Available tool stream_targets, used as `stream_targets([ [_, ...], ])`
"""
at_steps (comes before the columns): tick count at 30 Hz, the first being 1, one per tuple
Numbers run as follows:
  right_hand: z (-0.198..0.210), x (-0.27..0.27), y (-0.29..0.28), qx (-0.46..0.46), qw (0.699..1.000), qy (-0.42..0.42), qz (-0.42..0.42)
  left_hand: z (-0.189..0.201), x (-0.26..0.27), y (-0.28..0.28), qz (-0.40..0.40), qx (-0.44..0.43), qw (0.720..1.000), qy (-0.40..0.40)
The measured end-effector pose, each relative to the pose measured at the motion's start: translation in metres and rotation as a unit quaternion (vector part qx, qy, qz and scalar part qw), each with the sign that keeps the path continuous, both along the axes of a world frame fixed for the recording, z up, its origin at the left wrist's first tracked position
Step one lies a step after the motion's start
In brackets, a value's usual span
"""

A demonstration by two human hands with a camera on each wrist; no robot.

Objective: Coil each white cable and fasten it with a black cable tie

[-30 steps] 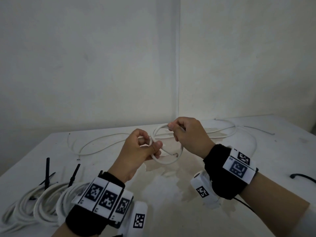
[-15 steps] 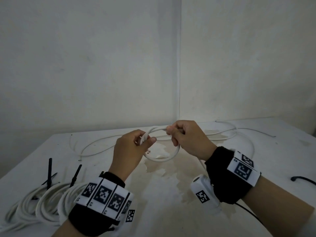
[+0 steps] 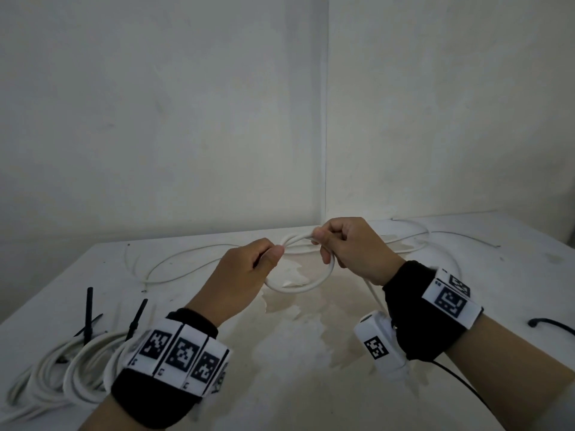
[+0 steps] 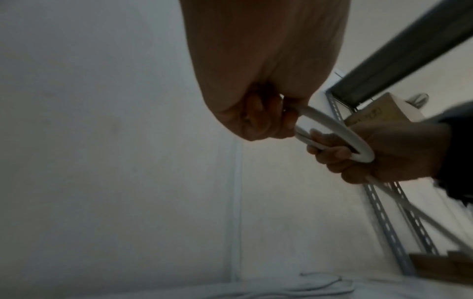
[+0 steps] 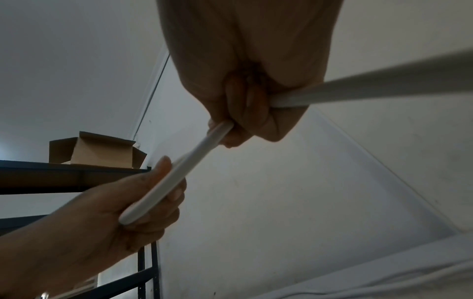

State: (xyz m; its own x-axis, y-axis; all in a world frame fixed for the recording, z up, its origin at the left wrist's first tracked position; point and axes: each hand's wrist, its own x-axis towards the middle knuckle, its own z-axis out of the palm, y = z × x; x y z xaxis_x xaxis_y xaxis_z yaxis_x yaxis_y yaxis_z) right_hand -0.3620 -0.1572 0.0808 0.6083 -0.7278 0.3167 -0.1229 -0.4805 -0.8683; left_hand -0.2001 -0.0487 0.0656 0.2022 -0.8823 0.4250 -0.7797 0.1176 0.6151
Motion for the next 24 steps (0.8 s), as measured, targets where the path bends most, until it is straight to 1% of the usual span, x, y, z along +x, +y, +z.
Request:
stream_targets([
  [2, -0.001, 0.0, 0.0, -0.01, 1.0, 0.011, 0.005, 0.001, 0.004, 0.002, -0.002, 0.01, 0.999, -0.032],
  [4, -0.004, 0.002, 0.0, -0.016, 1.0, 0.017, 0.01, 0.0, 0.005, 0.004, 0.001, 0.027, 0.999, -0.031],
  [9, -0.011, 0.01, 0.001, -0.039, 0.999, 0.023, 0.012, -0.006, 0.001, 0.006, 0.006, 0.061, 0.997, 0.036],
  [11, -0.012, 0.011, 0.001, -0.038, 0.998, 0.032, 0.024, -0.01, 0.001, 0.007, 0.013, 0.06, 0.997, 0.041],
  [13, -0.013, 0.01, 0.001, -0.039, 0.997, 0.052, 0.034, -0.012, 0.003, 0.009, 0.023, 0.067, 0.997, 0.003],
  [16, -0.014, 0.01, -0.002, -0.051, 0.994, 0.085, 0.046, -0.015, 0.006, 0.012, 0.034, 0.091, 0.99, -0.101],
  [17, -0.016, 0.011, -0.002, -0.054, 0.994, 0.088, 0.046, -0.016, 0.007, 0.012, 0.038, 0.096, 0.989, -0.11],
  [18, -0.018, 0.013, -0.002, -0.053, 0.994, 0.085, 0.044, -0.017, 0.007, 0.012, 0.039, 0.096, 0.99, -0.096],
  [19, -0.021, 0.015, -0.002, -0.049, 0.995, 0.079, 0.04, -0.019, 0.007, 0.011, 0.038, 0.092, 0.993, -0.055],
  [20, -0.024, 0.018, -0.002, -0.043, 0.996, 0.072, 0.035, -0.02, 0.007, 0.01, 0.034, 0.087, 0.996, 0.006],
  [22, -0.03, 0.022, -0.002, -0.03, 0.998, 0.056, 0.026, -0.022, 0.004, 0.008, 0.025, 0.08, 0.988, 0.129],
  [24, -0.032, 0.024, -0.004, -0.019, 0.999, 0.04, 0.019, -0.023, 0.001, 0.006, 0.016, 0.079, 0.976, 0.202],
])
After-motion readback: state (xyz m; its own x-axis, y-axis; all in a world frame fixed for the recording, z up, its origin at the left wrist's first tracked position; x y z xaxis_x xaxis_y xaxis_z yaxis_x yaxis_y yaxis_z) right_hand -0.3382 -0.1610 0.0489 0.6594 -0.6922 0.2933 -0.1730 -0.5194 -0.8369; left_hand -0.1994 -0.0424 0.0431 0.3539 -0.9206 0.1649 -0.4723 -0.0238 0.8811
